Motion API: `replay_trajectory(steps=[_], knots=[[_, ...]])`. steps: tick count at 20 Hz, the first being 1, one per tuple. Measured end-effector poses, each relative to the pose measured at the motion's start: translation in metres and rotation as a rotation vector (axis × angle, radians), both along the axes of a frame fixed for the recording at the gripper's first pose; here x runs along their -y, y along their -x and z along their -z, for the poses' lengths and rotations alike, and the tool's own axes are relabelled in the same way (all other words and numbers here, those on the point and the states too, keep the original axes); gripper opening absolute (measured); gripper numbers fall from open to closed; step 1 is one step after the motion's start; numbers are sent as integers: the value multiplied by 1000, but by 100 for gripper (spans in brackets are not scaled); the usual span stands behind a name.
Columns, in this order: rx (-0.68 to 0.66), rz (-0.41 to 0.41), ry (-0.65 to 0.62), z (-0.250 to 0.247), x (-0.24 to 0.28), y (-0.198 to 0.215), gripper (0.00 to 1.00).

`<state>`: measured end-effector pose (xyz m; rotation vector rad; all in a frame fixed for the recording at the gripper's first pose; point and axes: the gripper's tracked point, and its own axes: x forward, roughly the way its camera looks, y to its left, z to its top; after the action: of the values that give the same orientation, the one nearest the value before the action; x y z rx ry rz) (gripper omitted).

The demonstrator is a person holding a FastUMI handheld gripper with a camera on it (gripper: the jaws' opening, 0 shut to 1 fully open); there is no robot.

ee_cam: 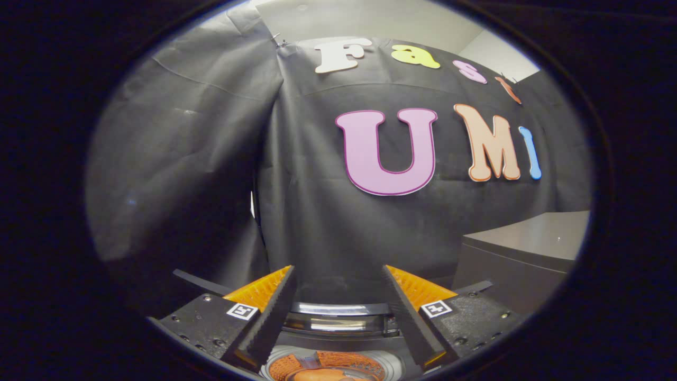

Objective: Put the clothes into the washing machine and then close the washing machine lid.

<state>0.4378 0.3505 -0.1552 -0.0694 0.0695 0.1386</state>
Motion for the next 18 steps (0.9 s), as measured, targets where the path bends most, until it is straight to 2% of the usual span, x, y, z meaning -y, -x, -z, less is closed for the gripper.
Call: replay_trajectory(steps=[3,7,9,18], knots=[[20,-2,16,-2,1,-1,97],[-33,69,130,21,21,3,97],[-33,48,103,34,20,7,97],[-59,52,83,46,25,27,97]])
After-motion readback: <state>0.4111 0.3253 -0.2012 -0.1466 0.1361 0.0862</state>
